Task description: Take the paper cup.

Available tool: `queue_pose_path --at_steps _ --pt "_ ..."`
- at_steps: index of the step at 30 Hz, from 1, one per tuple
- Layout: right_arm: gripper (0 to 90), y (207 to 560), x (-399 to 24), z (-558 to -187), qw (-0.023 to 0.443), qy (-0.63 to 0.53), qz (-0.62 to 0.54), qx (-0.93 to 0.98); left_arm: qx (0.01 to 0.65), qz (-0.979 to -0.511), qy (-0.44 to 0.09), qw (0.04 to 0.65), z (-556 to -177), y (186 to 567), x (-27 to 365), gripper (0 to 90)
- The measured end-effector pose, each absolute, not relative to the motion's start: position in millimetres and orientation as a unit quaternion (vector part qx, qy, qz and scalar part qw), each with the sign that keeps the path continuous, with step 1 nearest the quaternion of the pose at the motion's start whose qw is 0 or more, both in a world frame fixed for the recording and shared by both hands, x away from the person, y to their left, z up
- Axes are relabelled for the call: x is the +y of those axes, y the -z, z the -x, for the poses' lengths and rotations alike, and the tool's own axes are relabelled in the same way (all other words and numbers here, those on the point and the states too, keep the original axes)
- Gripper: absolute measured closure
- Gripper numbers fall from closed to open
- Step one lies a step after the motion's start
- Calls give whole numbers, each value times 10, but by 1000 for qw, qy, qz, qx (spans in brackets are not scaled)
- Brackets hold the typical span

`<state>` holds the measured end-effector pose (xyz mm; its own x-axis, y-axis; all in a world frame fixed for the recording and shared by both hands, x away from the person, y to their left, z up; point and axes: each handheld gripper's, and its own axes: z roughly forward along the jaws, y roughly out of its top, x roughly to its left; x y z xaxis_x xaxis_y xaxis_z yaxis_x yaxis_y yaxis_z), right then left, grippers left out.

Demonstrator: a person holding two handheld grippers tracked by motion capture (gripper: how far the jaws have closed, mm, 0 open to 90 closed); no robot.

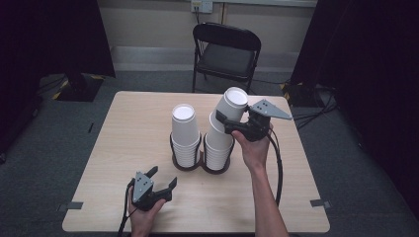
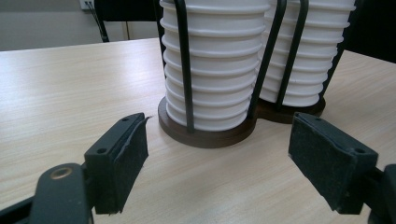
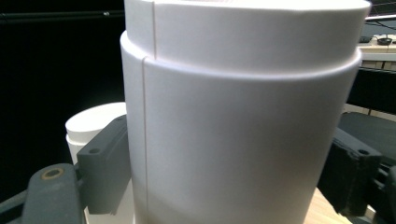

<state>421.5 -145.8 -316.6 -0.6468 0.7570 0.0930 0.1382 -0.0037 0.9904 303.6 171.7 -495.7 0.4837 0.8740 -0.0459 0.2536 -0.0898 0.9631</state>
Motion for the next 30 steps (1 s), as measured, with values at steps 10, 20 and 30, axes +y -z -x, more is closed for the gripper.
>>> queue_pose_path --at_steps 10,20,30 --pt "167 3038 -1580 -4166 251 -635 -342 646 417 -677 -286 536 -3038 4958 1729 194" --pt "167 2975 -1716 -4083 272 -635 -346 635 418 -671 -291 538 -3030 4960 1734 206" --pt "168 2981 -1972 -3967 285 -634 -369 617 421 -666 -289 544 -3034 4962 1735 213"
